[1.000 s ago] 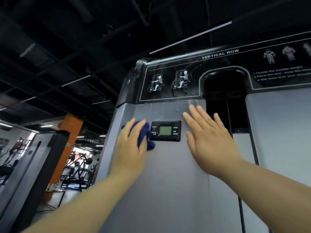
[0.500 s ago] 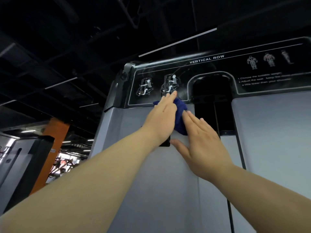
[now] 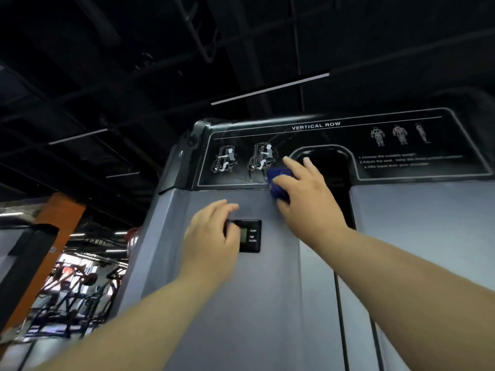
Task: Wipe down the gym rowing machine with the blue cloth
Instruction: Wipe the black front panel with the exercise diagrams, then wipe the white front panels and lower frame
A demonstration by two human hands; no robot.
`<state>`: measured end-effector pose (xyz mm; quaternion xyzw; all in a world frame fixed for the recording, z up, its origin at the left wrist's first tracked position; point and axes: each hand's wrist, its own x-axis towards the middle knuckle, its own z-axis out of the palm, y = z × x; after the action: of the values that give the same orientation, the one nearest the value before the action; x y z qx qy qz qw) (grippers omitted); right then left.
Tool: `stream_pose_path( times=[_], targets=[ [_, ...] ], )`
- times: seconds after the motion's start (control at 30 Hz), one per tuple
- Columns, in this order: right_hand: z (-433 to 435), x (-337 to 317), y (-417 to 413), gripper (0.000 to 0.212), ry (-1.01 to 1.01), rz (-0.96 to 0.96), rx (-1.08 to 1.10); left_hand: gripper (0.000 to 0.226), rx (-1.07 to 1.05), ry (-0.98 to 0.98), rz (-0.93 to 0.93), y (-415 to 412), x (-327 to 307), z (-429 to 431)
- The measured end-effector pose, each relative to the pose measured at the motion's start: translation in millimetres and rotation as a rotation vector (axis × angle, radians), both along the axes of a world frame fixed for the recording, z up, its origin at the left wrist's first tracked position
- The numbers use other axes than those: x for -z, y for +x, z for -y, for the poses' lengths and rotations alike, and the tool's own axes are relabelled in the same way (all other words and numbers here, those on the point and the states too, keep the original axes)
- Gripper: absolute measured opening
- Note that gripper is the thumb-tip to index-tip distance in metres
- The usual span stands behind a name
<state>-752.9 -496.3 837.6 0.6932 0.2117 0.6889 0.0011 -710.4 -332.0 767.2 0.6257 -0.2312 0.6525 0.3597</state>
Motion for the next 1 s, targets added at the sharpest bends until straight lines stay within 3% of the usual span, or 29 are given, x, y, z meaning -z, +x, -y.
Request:
stream_pose_path(
  times=[0.1, 0.2, 0.33, 0.4, 0.53, 0.63, 0.77, 0.87, 1.0],
  targets=[
    [-21.0, -4.8, -6.1, 0.037, 0.13, -0.115, -0.073, 0.05, -0.056, 0.043, 0.016, 14.1, 10.7, 3.2],
    [-22.4, 33.9, 1.8, 0.062, -0.062, -0.091, -0.031, 0.045, -0.037, 0.084, 0.044, 20.2, 14.7, -0.1],
    [7.4, 41.0, 8.8, 0.044, -0.277, 0.035, 0.102, 0.045, -0.037, 0.101, 0.051, 23.5, 15.8, 1.0],
    [8.3, 16.0, 5.6, 0.04, -0.2, 0.058, 0.109, 0.054, -0.049, 0.1, 0.059, 24.9, 17.4, 3.4],
    [-7.6, -6.6, 5.3, 0.05, 0.033, -0.072, 0.03, 0.057, -0.062, 0.091, 0.091, 29.2, 17.7, 3.7],
    [2.7, 29.5, 9.2, 0.045, -0.014, -0.044, -0.012, 0.06, -0.092, 0.12, 0.101, 29.2, 17.7, 2.2],
    [31.6, 97.3, -5.6, 0.045, -0.143, -0.209, -0.048, 0.051, -0.106, 0.098, 0.063, 24.6, 19.2, 4.6],
    [58.8, 115.1, -34.8, 0.042, -0.253, -0.109, -0.052, 0.051, -0.134, 0.047, 0.118, 11.5, 22.0, 20.8],
    [111.4, 59.2, -78.4, 0.062, 0.084, 0.09, -0.061, 0.049, 0.003, 0.247, 0.249, -24.3, 24.5, 79.2]
  ],
)
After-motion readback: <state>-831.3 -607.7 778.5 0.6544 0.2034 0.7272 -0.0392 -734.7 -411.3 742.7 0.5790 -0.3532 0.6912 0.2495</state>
